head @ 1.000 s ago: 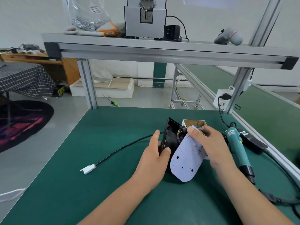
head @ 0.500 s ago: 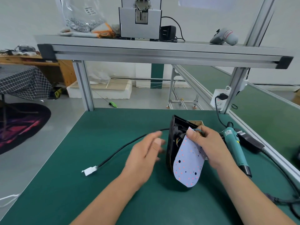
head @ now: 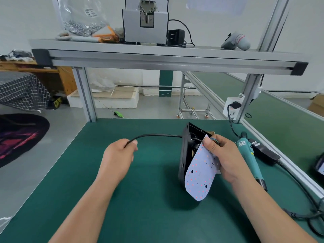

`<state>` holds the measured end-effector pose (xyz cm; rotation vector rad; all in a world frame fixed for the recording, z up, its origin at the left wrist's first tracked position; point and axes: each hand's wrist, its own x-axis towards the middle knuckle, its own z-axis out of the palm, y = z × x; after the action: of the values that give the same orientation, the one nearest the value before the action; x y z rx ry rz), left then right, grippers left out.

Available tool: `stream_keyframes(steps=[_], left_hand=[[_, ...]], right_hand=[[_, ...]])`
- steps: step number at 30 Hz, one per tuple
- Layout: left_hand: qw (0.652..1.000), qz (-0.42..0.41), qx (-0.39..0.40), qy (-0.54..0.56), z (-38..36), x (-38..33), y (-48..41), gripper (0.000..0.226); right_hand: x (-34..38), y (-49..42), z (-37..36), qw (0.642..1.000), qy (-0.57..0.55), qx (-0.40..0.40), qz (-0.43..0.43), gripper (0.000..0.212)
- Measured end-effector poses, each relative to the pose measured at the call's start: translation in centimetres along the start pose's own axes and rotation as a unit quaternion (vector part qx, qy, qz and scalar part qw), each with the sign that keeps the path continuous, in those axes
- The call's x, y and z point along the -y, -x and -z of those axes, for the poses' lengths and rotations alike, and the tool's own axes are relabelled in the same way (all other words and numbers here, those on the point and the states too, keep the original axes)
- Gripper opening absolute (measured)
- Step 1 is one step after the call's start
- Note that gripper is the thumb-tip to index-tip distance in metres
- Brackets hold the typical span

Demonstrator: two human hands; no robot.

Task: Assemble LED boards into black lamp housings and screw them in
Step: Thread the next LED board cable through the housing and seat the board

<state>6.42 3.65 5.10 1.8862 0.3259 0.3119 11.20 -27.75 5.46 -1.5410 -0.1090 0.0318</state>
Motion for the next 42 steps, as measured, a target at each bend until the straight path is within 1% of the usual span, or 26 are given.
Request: stream_keyframes(steps=[2,4,6,8,9,10,11,12,14,16,19,20,21,22,23,25,26,27,28,29,30,32,34,36,39,42], left_hand=[[0.984,0.039,0.009,0.174,0.0,-0.5,-0.1,0.028],[0.949,0.07,0.027,0.306,0.2,-1.0,0.0,0.023],[0.888,0.129,0.053,0.437,0.3,-1.1,0.0,0.022],[0.805,0.184,0.062,0.561,0.4,-1.2,0.2,0.023],[0.765,0.199,0.051,0.61,0.5,-1.2,0.2,0.023],[0.734,0.207,0.03,0.646,0.5,-1.1,0.2,0.022],[0.714,0.206,0.005,0.67,0.7,-0.9,0.1,0.021],[0.704,0.199,-0.018,0.682,0.8,-0.8,0.0,0.018],[0.703,0.173,-0.046,0.688,1.5,-0.7,-0.3,0.016],[0.696,0.123,-0.049,0.706,2.4,-0.5,-0.8,0.022],[0.648,0.087,-0.06,0.754,3.9,-0.1,-1.6,0.03],[0.649,0.087,-0.072,0.752,4.3,0.1,-1.9,0.03],[0.666,0.088,-0.086,0.735,4.5,0.2,-2.1,0.028],[0.701,0.085,-0.104,0.7,4.6,0.2,-2.2,0.024],[0.75,0.075,-0.13,0.644,4.6,0.2,-2.2,0.02],[0.864,0.009,-0.194,0.465,4.1,-0.1,-2.0,0.014],[0.907,-0.042,-0.21,0.363,3.7,-0.3,-1.7,0.011],[0.939,-0.089,-0.204,0.26,3.2,-0.4,-1.2,0.013],[0.962,-0.125,-0.182,0.159,2.6,-0.4,-0.7,0.022],[0.976,-0.151,-0.147,0.06,1.9,-0.4,-0.2,0.034],[0.98,-0.168,-0.104,-0.028,1.3,-0.5,0.4,0.045],[0.969,-0.195,-0.003,-0.149,-0.2,-0.8,1.6,0.063],[0.943,-0.215,0.077,-0.242,-1.5,-1.1,2.4,0.079],[0.912,-0.22,0.135,-0.319,-2.5,-1.2,2.9,0.082],[0.891,-0.197,0.181,-0.366,-3.1,-1.1,3.0,0.066],[0.892,-0.192,0.172,-0.371,-2.9,-1.1,2.8,0.031]], right_hand=[[0.1,0.2,-0.2,1.0,-0.01,0.009,-0.001,0.064],[0.1,0.3,-0.3,0.999,-0.028,0.021,0.01,0.064],[0.1,0.3,-0.2,0.998,-0.046,0.031,0.018,0.065],[0.1,0.3,-0.2,0.996,-0.07,0.044,0.02,0.067],[0.0,0.3,-0.3,0.995,-0.083,0.05,0.02,0.068],[-0.1,0.3,-0.3,0.994,-0.093,0.055,0.019,0.068],[-0.1,0.3,-0.3,0.993,-0.102,0.059,0.017,0.067],[-0.2,0.4,-0.3,0.992,-0.109,0.06,0.016,0.064],[-0.2,0.3,-0.3,0.991,-0.121,0.053,0.014,0.064],[-0.2,0.3,-0.3,0.99,-0.131,0.045,0.012,0.068],[-0.1,0.4,-0.5,0.989,-0.137,0.048,0.015,0.057],[-0.1,0.4,-0.5,0.989,-0.138,0.049,0.016,0.056],[-0.2,0.4,-0.6,0.989,-0.14,0.05,0.016,0.055],[-0.2,0.4,-0.7,0.988,-0.141,0.054,0.016,0.055],[-0.2,0.5,-0.8,0.988,-0.141,0.058,0.014,0.055],[-0.2,0.5,-1.0,0.988,-0.138,0.065,0.012,0.054],[-0.2,0.6,-1.0,0.989,-0.134,0.067,0.011,0.055],[-0.2,0.6,-1.1,0.989,-0.132,0.065,0.01,0.056],[-0.2,0.6,-1.1,0.989,-0.134,0.062,0.009,0.057],[-0.2,0.6,-1.1,0.989,-0.136,0.058,0.009,0.058],[-0.2,0.6,-1.1,0.989,-0.138,0.053,0.011,0.057],[-0.1,0.6,-1.1,0.989,-0.144,0.038,0.016,0.057],[0.0,0.6,-1.1,0.988,-0.153,0.017,0.018,0.059],[0.1,0.6,-1.0,0.987,-0.16,0.004,0.019,0.056],[0.1,0.7,-1.0,0.986,-0.166,0.001,0.021,0.053],[0.2,0.7,-0.8,0.983,-0.179,0.004,0.029,0.047]])
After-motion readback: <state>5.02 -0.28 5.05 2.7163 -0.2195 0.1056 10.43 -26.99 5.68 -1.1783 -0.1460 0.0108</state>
